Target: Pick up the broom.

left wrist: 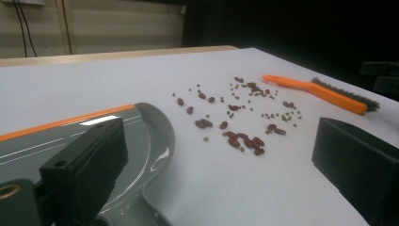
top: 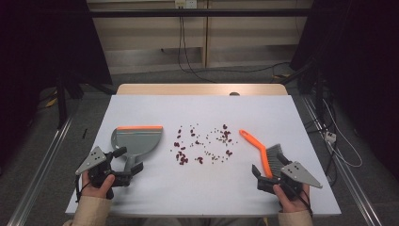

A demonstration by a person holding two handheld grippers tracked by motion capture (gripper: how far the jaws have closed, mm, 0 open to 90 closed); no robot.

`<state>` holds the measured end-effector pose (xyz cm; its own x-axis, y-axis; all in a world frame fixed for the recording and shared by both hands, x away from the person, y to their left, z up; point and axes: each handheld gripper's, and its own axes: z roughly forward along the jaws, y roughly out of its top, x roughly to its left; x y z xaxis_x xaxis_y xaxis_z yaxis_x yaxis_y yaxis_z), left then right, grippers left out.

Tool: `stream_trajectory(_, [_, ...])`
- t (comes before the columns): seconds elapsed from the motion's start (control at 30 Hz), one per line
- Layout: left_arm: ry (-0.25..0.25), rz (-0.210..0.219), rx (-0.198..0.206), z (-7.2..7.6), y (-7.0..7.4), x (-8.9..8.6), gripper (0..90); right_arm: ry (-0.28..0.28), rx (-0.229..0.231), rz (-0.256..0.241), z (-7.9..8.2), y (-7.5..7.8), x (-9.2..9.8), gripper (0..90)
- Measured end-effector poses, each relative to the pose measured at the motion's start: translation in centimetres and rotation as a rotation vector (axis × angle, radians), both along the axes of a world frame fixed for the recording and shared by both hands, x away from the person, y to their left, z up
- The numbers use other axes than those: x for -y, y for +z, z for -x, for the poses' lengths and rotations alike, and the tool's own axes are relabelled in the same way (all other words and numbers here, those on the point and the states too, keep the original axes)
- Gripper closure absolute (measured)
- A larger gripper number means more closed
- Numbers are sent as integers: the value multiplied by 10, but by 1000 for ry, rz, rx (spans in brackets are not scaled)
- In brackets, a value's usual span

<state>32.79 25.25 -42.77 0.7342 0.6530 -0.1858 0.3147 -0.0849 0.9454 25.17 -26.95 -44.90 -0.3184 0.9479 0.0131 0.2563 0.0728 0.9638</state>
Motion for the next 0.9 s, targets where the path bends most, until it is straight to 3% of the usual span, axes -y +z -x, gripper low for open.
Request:
stream_trajectory(0.4, [1,-2,1,-2,0,0,37,6,-29,15,-8,7,-2,23])
stream_trajectory(0.5, [1,-4,3,-2,0,1,37,1,-60,52,-14,10,-1,34])
stream_trajectory(0.9, [-3,-8,5,-1,0,4,37,-52,-150,45,-52,24,16,54])
